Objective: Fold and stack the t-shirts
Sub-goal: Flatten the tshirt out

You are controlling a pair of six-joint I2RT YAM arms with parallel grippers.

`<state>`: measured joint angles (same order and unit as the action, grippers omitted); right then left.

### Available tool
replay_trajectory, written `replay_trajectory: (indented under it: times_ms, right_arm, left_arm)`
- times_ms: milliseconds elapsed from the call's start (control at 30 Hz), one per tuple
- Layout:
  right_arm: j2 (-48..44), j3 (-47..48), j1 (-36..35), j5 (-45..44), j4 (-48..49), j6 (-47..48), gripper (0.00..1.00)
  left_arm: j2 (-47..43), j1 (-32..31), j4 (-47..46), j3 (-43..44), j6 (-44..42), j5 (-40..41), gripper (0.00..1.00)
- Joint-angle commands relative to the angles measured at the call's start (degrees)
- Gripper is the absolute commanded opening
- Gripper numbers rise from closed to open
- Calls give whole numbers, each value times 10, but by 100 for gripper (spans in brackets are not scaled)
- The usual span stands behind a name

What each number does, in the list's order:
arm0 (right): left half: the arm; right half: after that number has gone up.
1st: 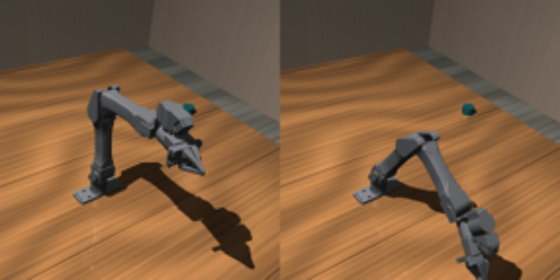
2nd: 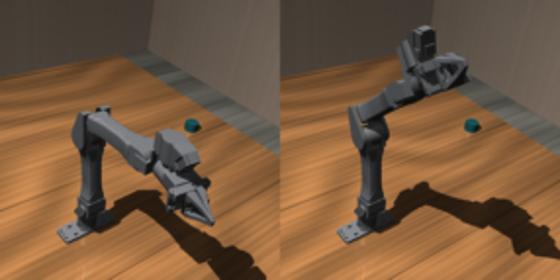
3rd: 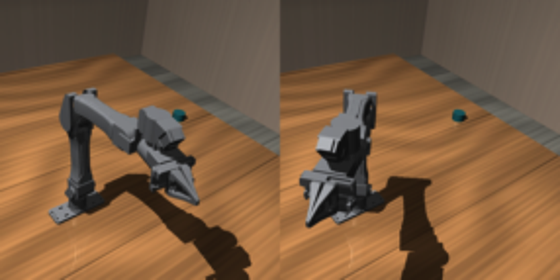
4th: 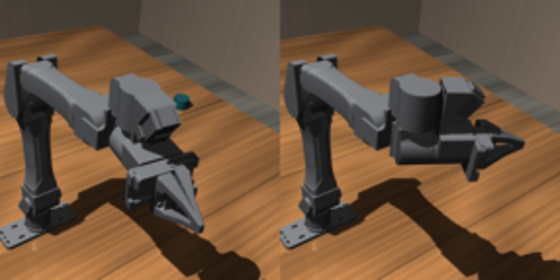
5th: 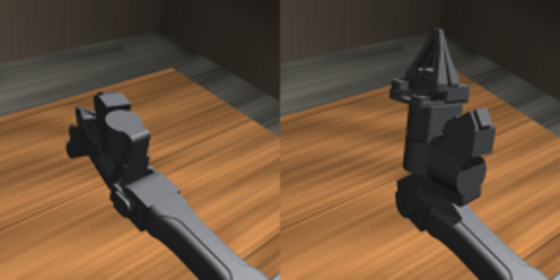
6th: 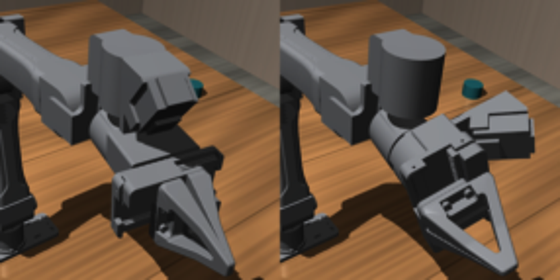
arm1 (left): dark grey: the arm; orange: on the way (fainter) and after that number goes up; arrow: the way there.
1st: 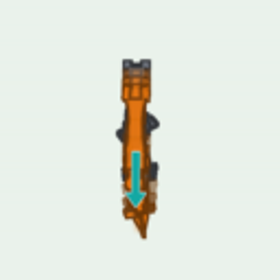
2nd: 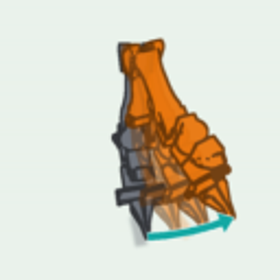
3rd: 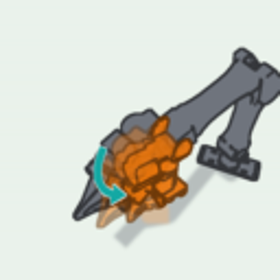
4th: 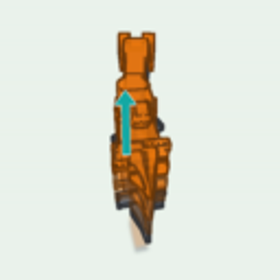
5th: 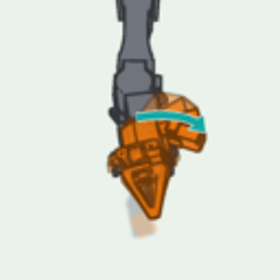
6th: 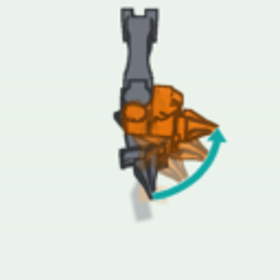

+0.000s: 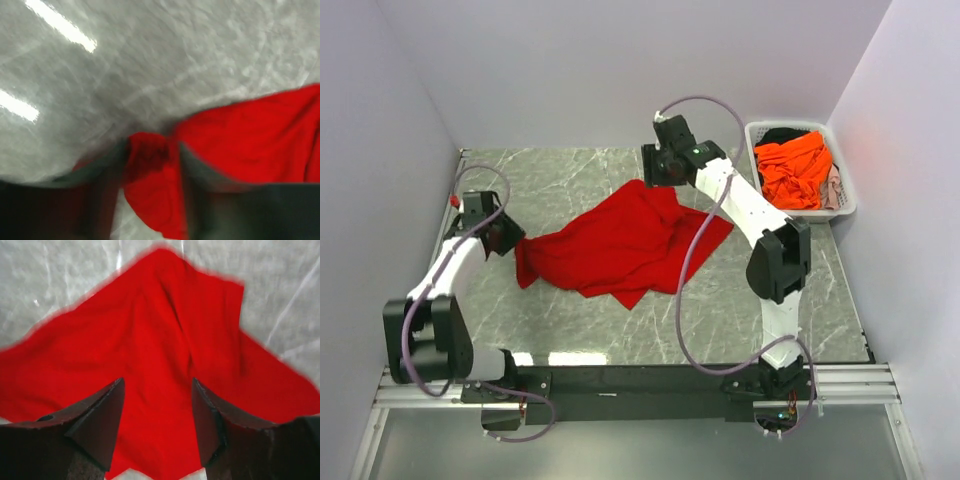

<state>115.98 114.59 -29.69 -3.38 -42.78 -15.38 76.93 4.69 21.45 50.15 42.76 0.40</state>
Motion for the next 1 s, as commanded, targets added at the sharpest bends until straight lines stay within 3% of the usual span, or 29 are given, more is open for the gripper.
replay_trajectory:
  times_ms: [0,33,133,267,367,467,600,767,967]
  right_arm:
    - [-144,-103,2,6,66,-14,63]
    - [-164,-142,2,10,85,-21,63]
    - [-234,-286,5,31,110,-42,63]
    - [-328,-449,7,53,147,-62,62]
    - [-366,-565,22,66,177,-81,62]
    - [-376,-623,52,86,213,-102,60]
    - [-362,-658,97,144,278,-148,57]
    - [-326,-674,143,179,342,-185,55]
    - [-317,-685,186,177,361,-207,55]
  left_arm:
    - [17,15,-51,57,-7,-25,58]
    - [23,15,-48,63,-14,-29,74]
    - [1,-1,-33,58,-43,-36,87]
    - [-51,-89,10,30,-90,28,89]
    - [-79,-216,24,3,-113,68,91]
    - [-76,-298,13,-8,-110,73,93]
    - [-1,-376,5,27,-117,98,92]
    - [112,-452,2,150,-135,123,91]
    - [272,-499,10,332,-152,145,91]
